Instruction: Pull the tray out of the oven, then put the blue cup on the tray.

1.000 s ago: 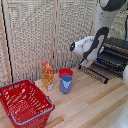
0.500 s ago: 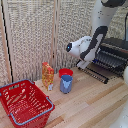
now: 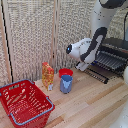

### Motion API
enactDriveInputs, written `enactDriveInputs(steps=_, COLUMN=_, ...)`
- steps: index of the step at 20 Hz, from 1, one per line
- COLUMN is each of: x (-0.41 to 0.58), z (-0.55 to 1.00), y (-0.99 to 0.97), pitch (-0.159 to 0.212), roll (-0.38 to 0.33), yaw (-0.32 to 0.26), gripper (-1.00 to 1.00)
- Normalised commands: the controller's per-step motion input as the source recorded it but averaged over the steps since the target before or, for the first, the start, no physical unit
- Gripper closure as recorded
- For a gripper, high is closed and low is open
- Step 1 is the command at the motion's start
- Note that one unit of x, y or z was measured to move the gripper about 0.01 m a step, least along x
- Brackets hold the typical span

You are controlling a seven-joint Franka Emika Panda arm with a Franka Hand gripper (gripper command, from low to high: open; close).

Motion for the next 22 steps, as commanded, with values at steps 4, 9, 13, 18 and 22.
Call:
enactDriveInputs(steps=4, x=0.006, z=0.71, y=0.00, pitch=-0.014, roll=0.145, yaw=0.001, gripper=-1.00)
enactDriveInputs(steps=9, x=-0.099, z=0.73, y=0.03, pitch=0.014, roll=0.158, yaw=-0.020, gripper=-1.00)
enactDriveInputs(steps=13, x=-0.160, z=0.49, y=0.12, pitch=0.059, roll=0.223, yaw=-0.053, gripper=-1.00)
enactDriveInputs(steps=18, x=-0.139, z=0.26, y=0.29, pitch=0.013, roll=0.302, yaw=-0.105, gripper=-1.00)
enactDriveInputs(steps=22, x=-0.064, z=0.23, y=0.36, pitch=-0.039, roll=0.288, yaw=-0.178, gripper=-1.00)
